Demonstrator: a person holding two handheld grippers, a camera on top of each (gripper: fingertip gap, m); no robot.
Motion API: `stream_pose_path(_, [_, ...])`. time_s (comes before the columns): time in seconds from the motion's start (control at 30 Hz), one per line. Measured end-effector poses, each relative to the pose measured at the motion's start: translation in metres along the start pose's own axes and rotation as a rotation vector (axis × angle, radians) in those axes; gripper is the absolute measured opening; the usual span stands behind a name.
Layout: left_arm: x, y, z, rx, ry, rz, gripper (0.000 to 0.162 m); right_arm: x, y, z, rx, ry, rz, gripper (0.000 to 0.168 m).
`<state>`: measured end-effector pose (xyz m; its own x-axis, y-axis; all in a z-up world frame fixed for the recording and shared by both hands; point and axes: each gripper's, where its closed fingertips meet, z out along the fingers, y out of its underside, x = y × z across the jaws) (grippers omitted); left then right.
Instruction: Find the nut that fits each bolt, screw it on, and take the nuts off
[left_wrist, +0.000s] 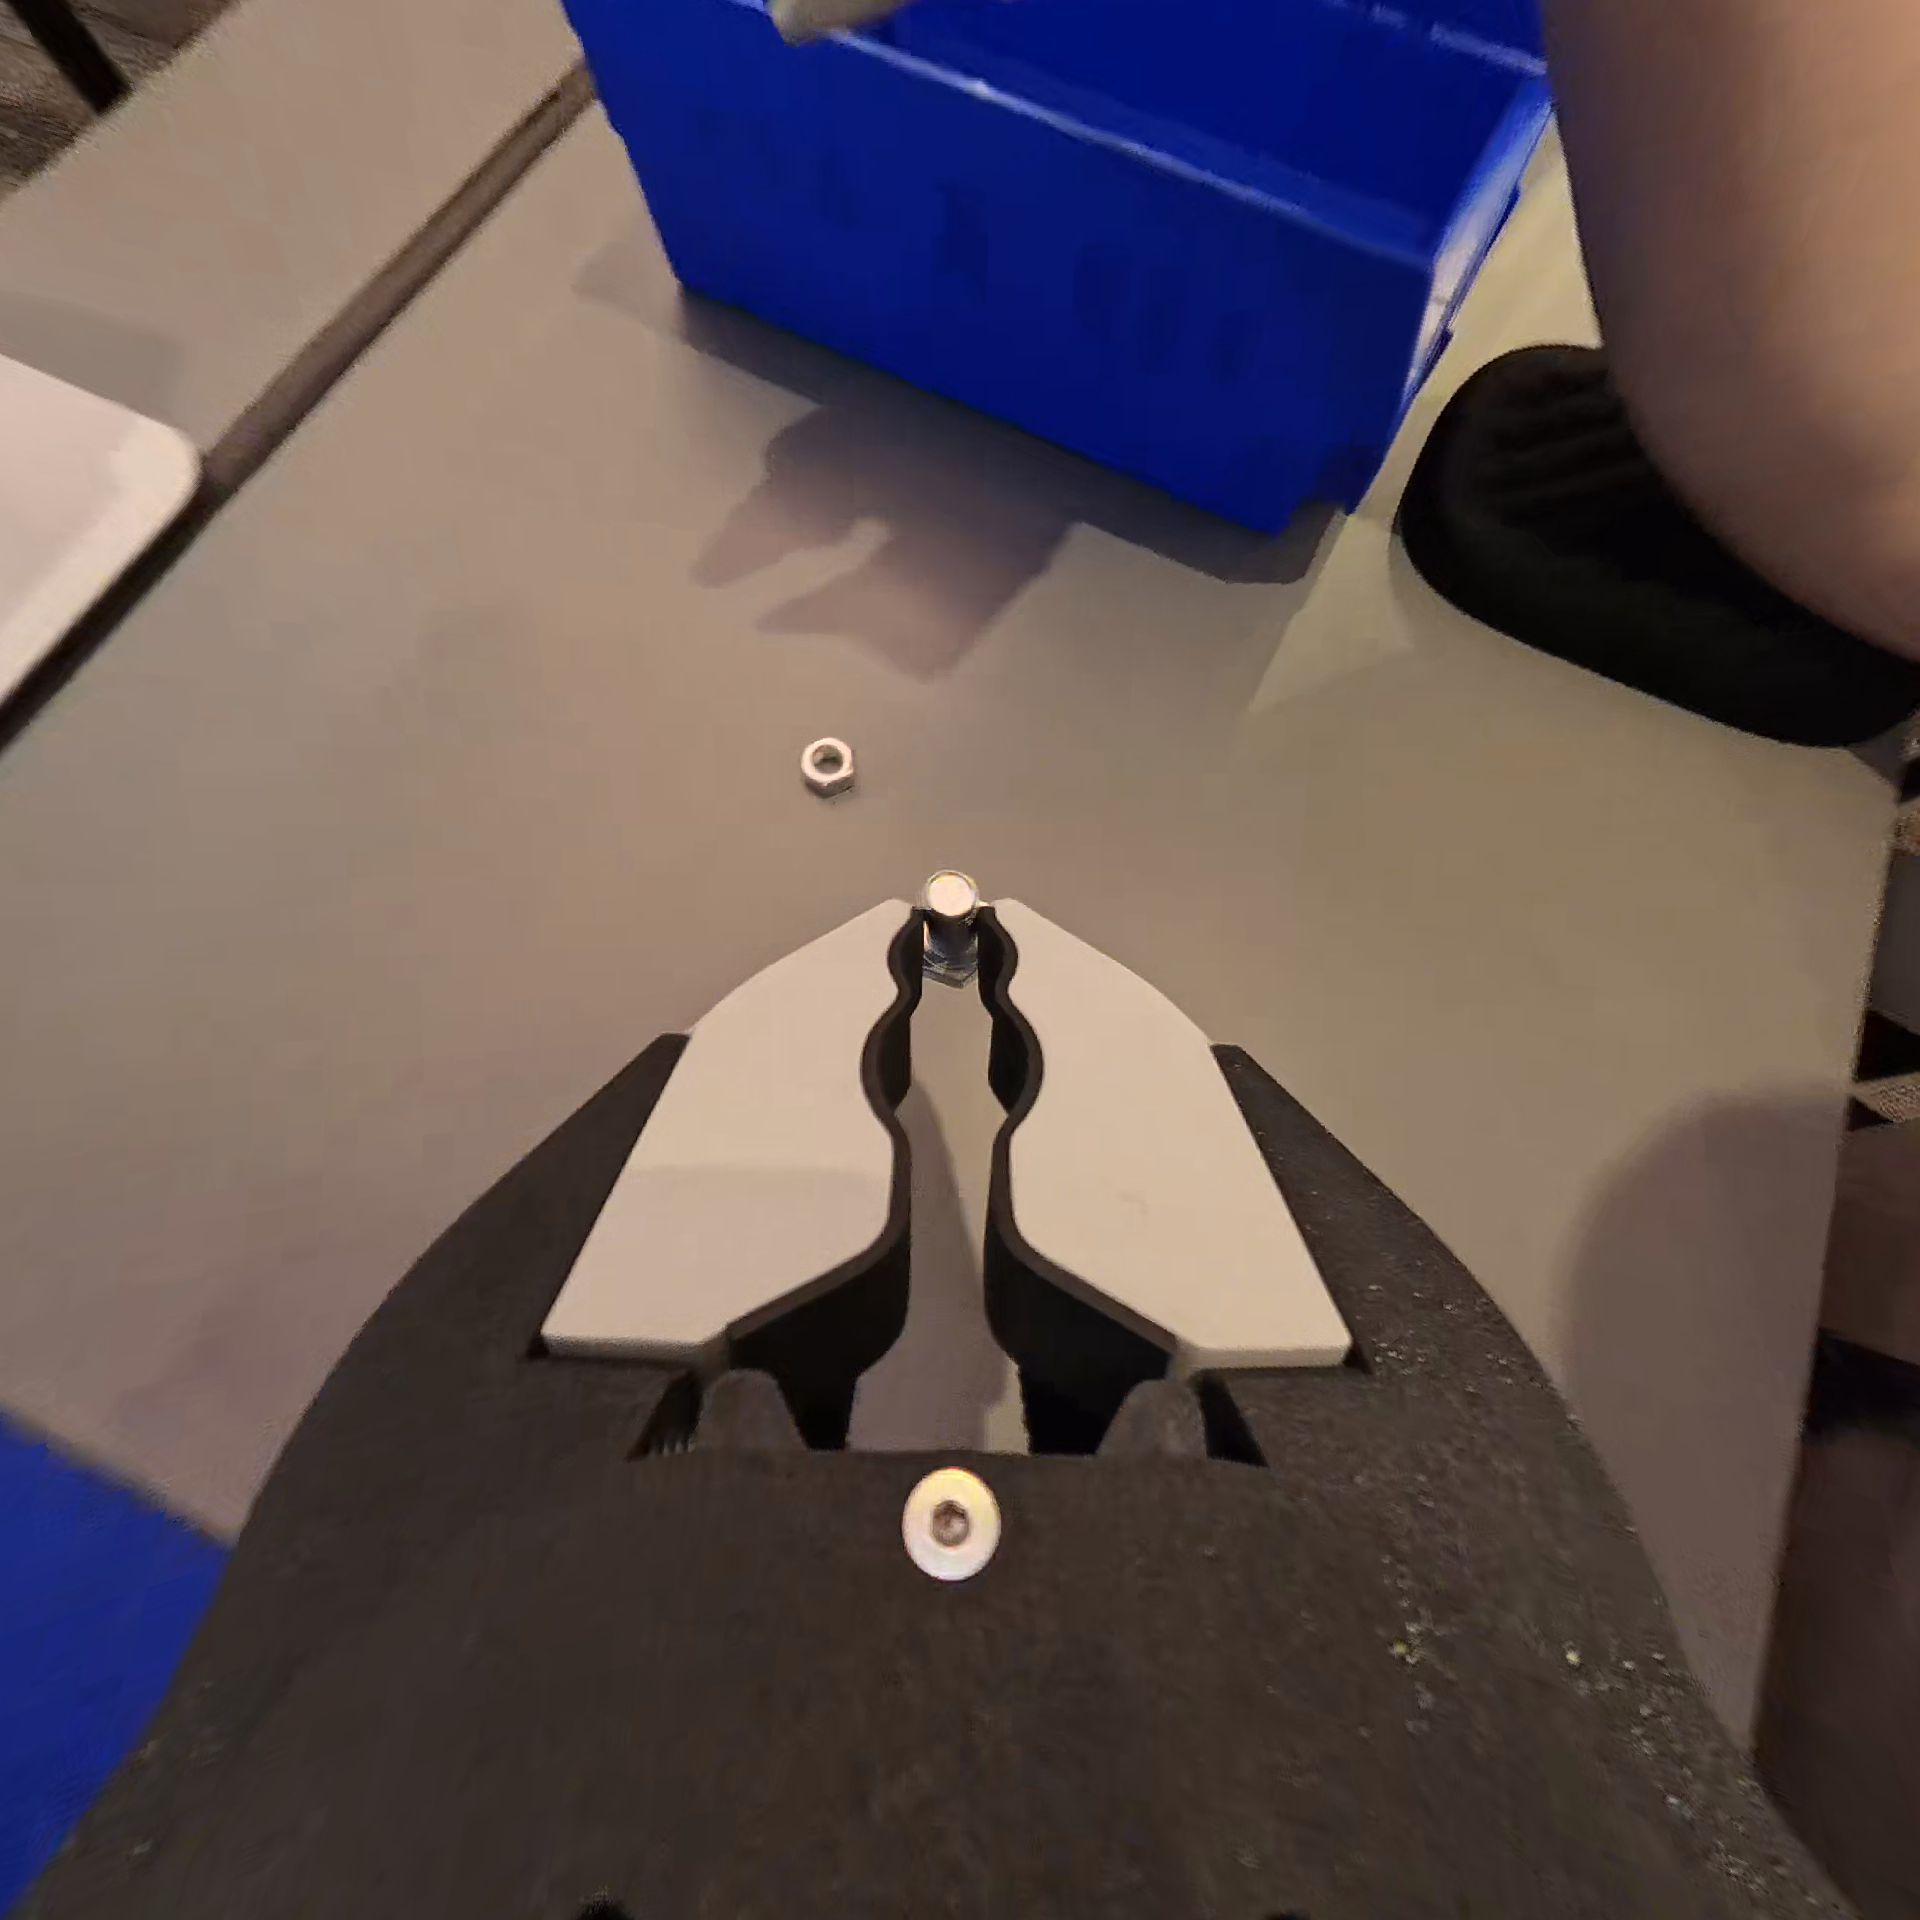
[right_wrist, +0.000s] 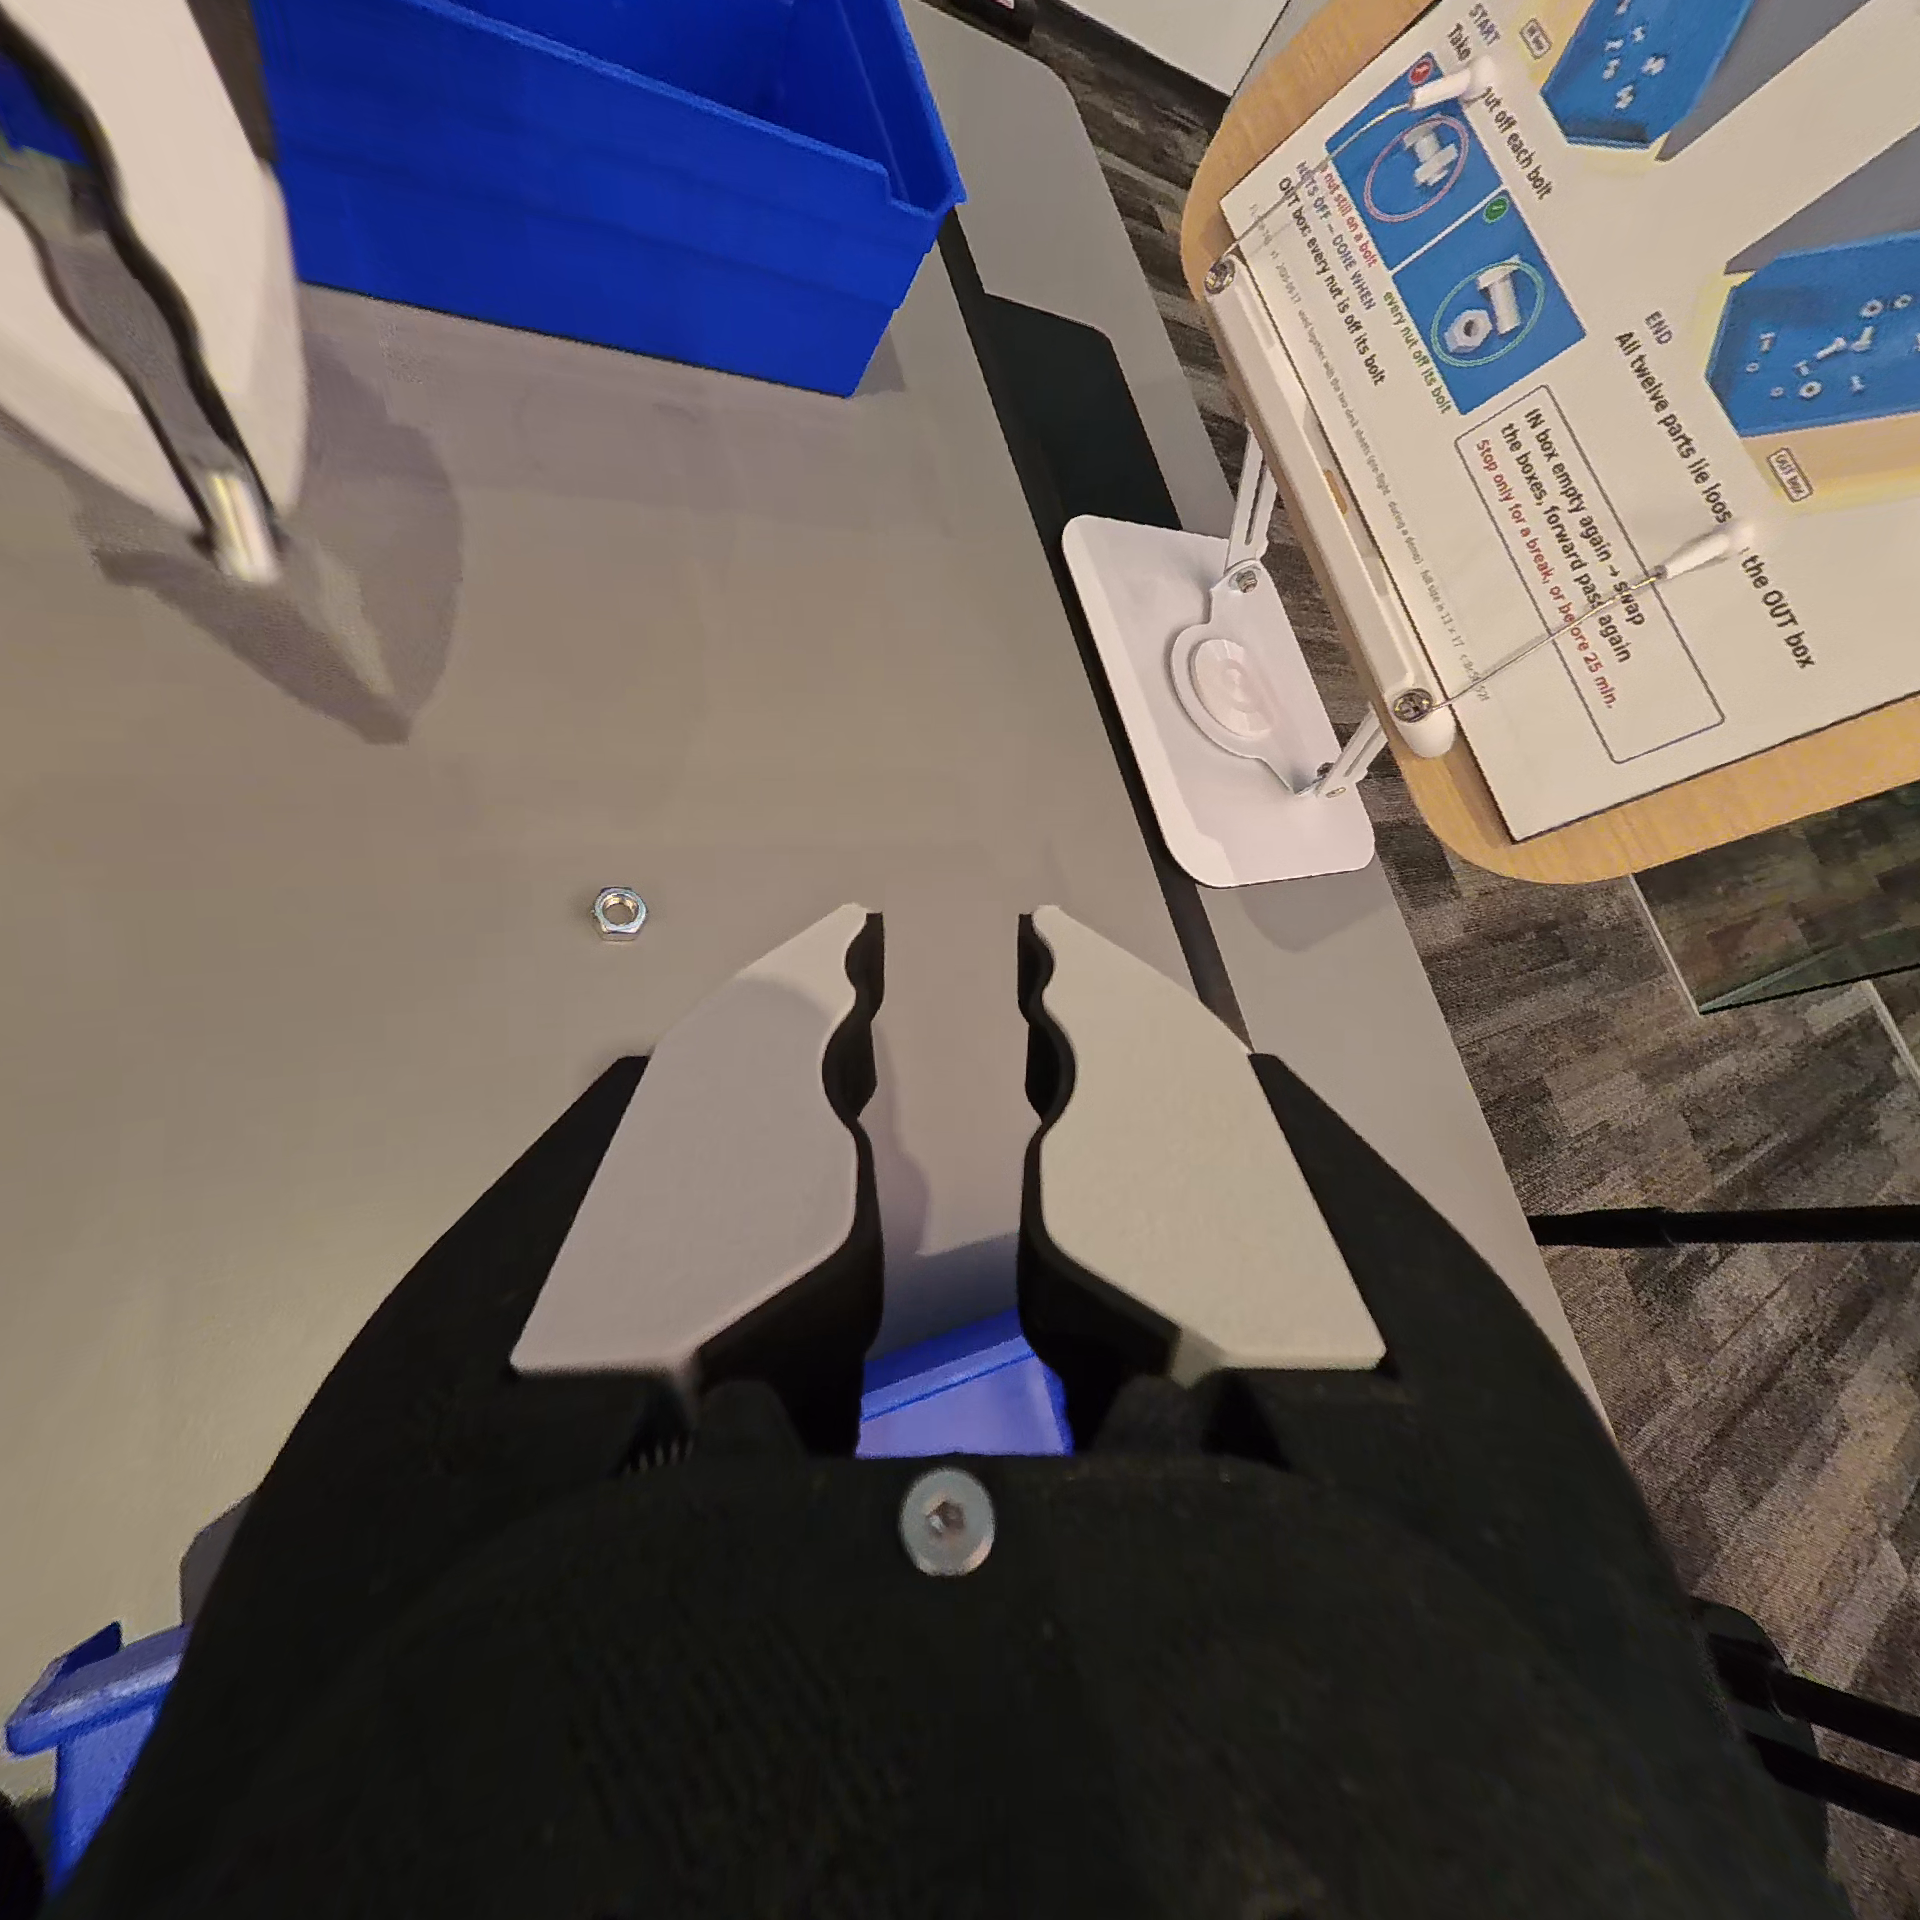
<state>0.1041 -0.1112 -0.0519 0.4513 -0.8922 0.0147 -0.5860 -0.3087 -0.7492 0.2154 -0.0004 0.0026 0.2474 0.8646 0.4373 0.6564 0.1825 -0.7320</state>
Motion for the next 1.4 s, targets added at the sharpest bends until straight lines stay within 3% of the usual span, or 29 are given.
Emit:
stream_pose_path(0.1, [0.006, 0.002, 0.036, 0.02, 0.083, 0.052, 0.009, 0.0, 0.002, -0.002, -0.005, 0.001, -0.006, 0.025])
stream_pose_path(0.27, [0.002, 0.018, 0.065, -0.023, 0.092, 0.176, 0.009, 0.003, 0.003, -0.007, 0.005, -0.002, 0.005, 0.024])
stream_pose_path(0.8, [-0.007, 0.037, 0.091, -0.053, 0.081, 0.156, 0.009, -0.003, 0.015, -0.004, -0.043, -0.053, 0.001, 0.019])
stream_pose_path(0.9, [-0.004, 0.036, 0.089, -0.031, 0.108, 0.131, 0.012, -0.007, 0.015, -0.001, -0.052, -0.076, 0.001, 0.019])
stream_pose_path(1.03, [-0.002, 0.029, 0.081, 0.025, 0.106, 0.07, 0.038, -0.031, 0.01, 0.008, -0.046, -0.212, 0.015, 0.019])
stream_pose_path(1.17, [0.009, 0.027, 0.055, 0.084, 0.057, 0.082, 0.04, -0.077, -0.002, 0.02, -0.032, -0.421, -0.025, 0.021])
stream_pose_path(1.4, [0.026, 0.051, 0.003, 0.115, -0.069, 0.091, 0.044, -0.136, 0.003, 0.053, -0.225, -0.611, -0.099, 0.023])
